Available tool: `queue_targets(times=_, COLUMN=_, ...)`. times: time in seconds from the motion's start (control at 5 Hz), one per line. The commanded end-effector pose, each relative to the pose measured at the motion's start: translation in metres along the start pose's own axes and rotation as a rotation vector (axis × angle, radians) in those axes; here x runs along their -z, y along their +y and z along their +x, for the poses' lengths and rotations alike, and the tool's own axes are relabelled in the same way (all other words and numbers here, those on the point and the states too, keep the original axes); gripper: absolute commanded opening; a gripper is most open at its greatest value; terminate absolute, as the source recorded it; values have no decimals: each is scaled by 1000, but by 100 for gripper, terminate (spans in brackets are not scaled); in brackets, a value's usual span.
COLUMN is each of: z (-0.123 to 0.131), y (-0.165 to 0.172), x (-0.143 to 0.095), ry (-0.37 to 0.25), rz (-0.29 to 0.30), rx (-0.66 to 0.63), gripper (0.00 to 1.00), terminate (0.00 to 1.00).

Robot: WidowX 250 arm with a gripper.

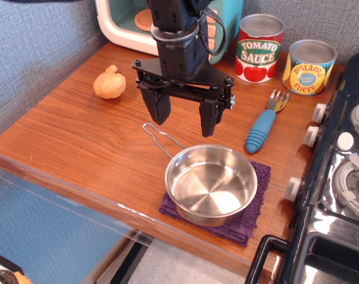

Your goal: Move the chicken leg and place in pot

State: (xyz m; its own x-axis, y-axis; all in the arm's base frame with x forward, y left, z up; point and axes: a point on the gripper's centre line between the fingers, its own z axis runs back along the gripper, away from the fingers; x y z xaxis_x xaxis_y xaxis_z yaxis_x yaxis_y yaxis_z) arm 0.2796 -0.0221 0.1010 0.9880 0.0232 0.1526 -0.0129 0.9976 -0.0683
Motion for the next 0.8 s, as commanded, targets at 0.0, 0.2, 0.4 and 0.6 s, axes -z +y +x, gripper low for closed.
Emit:
queue_targets(times=0.0, z=0, y=0, x=0, ry=0, rz=0, rx=0, gripper=100, terminate=0)
queue_targets(times=0.2, z=16, y=17, x=-1, ry=-8, rz=-4, rx=-69, gripper=100, terminate=0)
queue_targets(times=0.4, z=40, y=42, x=-5, ry=-31, rz=-14, rx=-169, gripper=100, terminate=0)
queue_targets(times=0.6, z=69, y=83, x=-5, ry=-48, rz=-11, rx=-312, gripper=100, terminate=0)
